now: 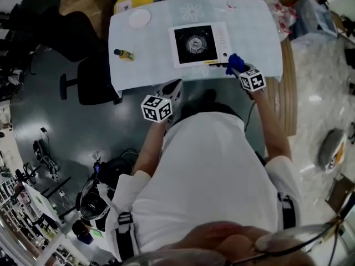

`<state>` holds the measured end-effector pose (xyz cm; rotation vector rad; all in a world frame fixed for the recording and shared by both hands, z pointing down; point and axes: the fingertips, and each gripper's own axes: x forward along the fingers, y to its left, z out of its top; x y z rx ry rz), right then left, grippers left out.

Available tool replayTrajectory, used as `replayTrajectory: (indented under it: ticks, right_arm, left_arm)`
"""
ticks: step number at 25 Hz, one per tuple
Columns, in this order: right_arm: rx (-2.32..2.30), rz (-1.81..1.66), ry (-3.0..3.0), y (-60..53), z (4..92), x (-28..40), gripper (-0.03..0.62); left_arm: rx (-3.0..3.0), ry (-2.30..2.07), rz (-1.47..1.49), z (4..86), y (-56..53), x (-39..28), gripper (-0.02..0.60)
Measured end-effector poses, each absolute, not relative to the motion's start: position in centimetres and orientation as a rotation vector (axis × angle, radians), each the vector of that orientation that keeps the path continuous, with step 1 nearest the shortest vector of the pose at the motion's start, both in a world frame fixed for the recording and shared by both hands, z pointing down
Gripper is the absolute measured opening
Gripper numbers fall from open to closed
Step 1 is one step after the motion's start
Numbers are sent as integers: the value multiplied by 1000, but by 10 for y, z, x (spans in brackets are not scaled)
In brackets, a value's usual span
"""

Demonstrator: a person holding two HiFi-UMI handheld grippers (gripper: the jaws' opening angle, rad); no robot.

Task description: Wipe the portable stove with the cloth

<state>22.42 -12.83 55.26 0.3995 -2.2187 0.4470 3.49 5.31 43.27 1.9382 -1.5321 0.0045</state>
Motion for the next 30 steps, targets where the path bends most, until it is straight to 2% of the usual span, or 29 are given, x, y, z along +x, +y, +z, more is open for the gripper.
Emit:
replayTrajectory:
  ticks: [17,30]
  right_arm:
    - [650,417,-2366,-62,453,208,137]
    - [713,317,-2507,-66,390,237,137]
  left_arm:
    - [1982,-1584,-18,407,106,-18,31]
    - [2034,-1714,0,365,99,3,31]
